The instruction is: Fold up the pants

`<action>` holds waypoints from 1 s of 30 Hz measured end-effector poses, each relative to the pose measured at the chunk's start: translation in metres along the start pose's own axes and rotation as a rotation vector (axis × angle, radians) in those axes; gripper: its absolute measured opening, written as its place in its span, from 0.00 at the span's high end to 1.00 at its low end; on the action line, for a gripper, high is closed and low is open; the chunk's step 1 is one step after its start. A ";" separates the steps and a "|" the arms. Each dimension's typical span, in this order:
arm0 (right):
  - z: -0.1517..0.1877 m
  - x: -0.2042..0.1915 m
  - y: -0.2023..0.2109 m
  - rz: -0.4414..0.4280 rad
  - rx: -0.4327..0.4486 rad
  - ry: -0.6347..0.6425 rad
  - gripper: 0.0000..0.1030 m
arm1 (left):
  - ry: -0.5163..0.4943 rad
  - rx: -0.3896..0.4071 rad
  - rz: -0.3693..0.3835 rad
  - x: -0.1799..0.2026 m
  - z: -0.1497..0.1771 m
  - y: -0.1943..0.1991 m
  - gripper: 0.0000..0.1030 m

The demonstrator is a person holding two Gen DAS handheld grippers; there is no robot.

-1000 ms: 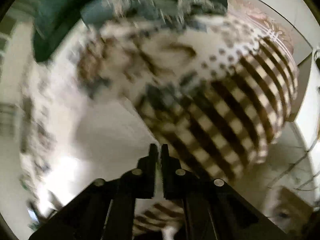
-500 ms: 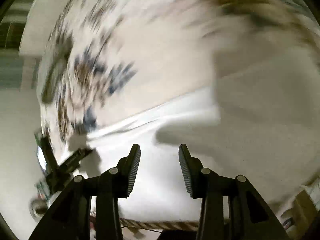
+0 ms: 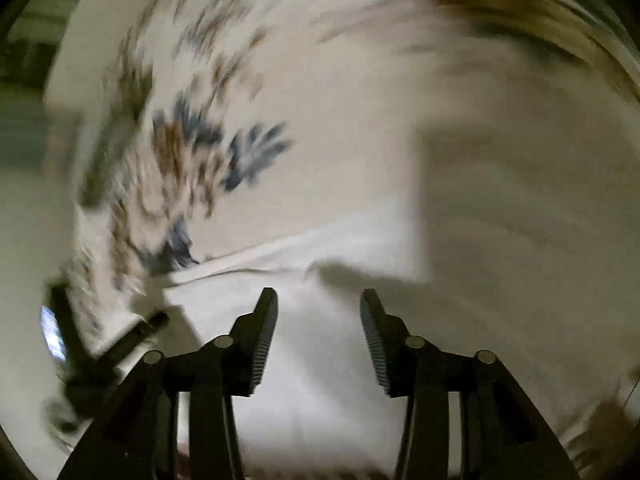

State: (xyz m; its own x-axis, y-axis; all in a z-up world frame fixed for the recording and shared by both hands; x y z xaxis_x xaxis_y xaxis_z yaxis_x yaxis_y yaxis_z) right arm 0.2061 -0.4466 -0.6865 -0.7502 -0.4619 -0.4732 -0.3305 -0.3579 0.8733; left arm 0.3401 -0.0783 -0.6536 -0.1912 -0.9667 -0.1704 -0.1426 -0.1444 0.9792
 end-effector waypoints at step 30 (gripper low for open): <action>-0.038 0.115 0.115 -0.417 0.297 -0.312 0.91 | -0.066 0.026 0.200 0.044 0.025 -0.004 0.00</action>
State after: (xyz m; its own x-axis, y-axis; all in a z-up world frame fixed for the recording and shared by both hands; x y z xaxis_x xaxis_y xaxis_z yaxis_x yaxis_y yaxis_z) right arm 0.1039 -0.5718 -0.6444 -0.6410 -0.0552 -0.7656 -0.7450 -0.1950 0.6379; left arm 0.3080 -0.1145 -0.6675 -0.2809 -0.9595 0.0198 -0.1199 0.0556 0.9912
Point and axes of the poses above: each gripper's, at about its wrist camera, not at the fingertips, and y roughly against the way its jaws point, x to its right, z to its underside, the point moved 4 cm from there along -y, roughly the way its jaws point, and after that the axes turned 15 degrees about -y, right-handed, at the moved point
